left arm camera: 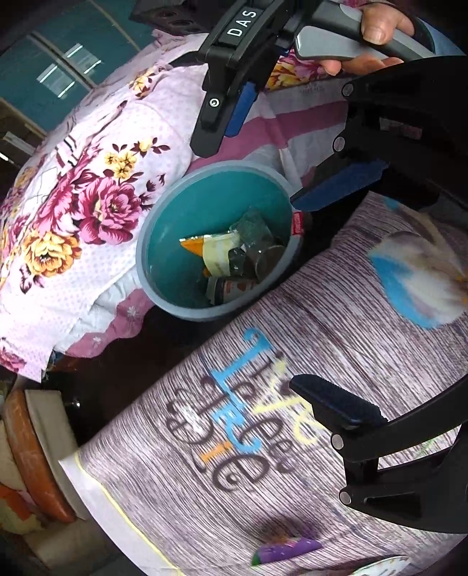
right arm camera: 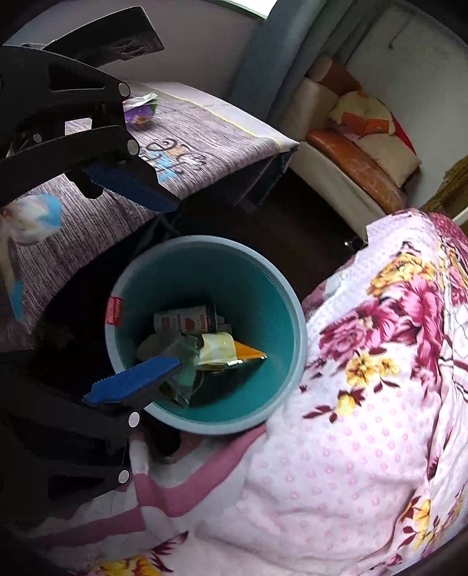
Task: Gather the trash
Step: 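Return to the pile and grasp the red packet with the left tool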
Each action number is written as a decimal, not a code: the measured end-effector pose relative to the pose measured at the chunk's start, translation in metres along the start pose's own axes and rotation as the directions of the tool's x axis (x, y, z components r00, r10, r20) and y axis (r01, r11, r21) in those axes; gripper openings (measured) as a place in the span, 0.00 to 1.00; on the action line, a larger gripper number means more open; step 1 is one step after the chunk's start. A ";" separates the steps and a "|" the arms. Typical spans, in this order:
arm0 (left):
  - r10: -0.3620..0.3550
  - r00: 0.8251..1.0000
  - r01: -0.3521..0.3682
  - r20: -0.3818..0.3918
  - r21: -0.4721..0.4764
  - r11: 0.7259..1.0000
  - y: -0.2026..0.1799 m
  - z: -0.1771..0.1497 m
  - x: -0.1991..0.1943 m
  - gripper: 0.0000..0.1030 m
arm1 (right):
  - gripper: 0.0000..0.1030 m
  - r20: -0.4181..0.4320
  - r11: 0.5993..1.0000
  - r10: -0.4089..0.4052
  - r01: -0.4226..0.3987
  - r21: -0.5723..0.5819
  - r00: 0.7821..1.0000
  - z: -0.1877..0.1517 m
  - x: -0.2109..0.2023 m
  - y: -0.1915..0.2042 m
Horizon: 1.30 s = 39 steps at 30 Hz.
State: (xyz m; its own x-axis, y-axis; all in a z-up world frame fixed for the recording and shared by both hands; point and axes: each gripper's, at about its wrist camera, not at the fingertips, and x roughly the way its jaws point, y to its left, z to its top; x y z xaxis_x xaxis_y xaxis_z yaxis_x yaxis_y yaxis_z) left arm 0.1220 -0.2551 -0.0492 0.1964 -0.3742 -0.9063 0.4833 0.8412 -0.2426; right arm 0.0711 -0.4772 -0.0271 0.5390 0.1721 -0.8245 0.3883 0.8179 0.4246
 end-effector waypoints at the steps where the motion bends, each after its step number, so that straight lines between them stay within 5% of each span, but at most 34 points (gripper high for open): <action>1: 0.000 1.000 0.000 0.004 -0.007 1.000 0.003 -0.003 -0.003 0.90 | 0.76 -0.004 1.000 0.000 0.000 -0.005 1.000 -0.003 0.000 0.003; 22: 0.046 0.997 -0.032 0.070 -0.180 0.983 0.097 -0.084 -0.086 0.90 | 0.81 -0.129 0.983 0.068 -0.089 -0.162 0.989 -0.059 0.003 0.110; 33: 0.136 0.989 -0.115 0.058 -0.281 0.953 0.161 -0.159 -0.143 0.90 | 0.82 -0.233 0.943 0.113 -0.178 -0.280 0.966 -0.117 0.007 0.172; 39: 0.129 0.991 -0.109 0.036 -0.348 0.931 0.182 -0.201 -0.152 0.90 | 0.82 -0.291 0.922 0.119 -0.215 -0.322 0.949 -0.147 0.012 0.194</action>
State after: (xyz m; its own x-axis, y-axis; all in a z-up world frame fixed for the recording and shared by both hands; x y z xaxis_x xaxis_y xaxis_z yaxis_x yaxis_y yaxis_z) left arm 0.0082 0.0332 -0.0256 0.2878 -0.2760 -0.9171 0.1319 0.9599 -0.2474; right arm 0.0425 -0.2359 -0.0094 0.3405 0.4208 -0.8408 0.0015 0.8940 0.4481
